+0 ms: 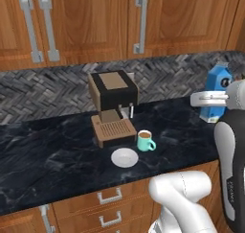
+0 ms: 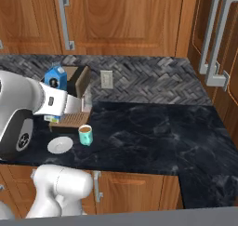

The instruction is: Take a sugar cube from the saucer and place it inside the coffee. Then, grab milk from the fridge and place it next to the coffee on the counter to sweeten the coffee.

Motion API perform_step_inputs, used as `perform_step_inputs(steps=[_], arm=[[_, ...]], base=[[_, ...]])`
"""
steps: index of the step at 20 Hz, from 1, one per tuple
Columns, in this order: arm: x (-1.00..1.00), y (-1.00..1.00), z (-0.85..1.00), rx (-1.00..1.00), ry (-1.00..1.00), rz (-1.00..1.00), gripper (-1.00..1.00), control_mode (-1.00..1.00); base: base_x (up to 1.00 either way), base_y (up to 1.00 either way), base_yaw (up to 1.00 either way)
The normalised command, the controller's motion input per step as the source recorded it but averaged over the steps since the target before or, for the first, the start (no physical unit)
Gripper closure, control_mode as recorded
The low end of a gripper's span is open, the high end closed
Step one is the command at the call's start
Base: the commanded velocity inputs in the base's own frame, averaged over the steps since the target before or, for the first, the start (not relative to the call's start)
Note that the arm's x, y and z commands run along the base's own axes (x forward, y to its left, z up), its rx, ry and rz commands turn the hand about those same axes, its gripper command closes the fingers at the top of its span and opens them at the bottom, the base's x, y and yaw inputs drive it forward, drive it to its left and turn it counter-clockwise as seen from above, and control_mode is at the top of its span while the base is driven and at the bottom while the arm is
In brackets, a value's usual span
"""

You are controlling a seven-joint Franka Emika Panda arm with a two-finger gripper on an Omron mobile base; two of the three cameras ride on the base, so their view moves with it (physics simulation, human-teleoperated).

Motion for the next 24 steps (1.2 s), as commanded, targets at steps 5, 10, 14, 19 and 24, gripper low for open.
perform_step_inputs(steps=[5,10,14,19,24], arm=[[0.38,-0.44,-0.07,0.02,0.10,0.29,1.00,-1.00],[0.45,-0.36,-0.31,0.04,0.18,0.43,1.00,-1.00],[0.32,-0.19,-0.62,0.04,0.05,0.45,1.00,-1.00],[0.52,0.00,-0.69,0.00,0.00,0.38,1.00,-1.00],[0.66,0.00,-0.59,0.03,0.01,0.35,1.00,-1.00]], base=[[0.00,0.00,0.00],[0.00,0.00,0.00],[0.00,0.00,0.00],[0.00,0.00,0.00],[0.00,0.00,0.00]])
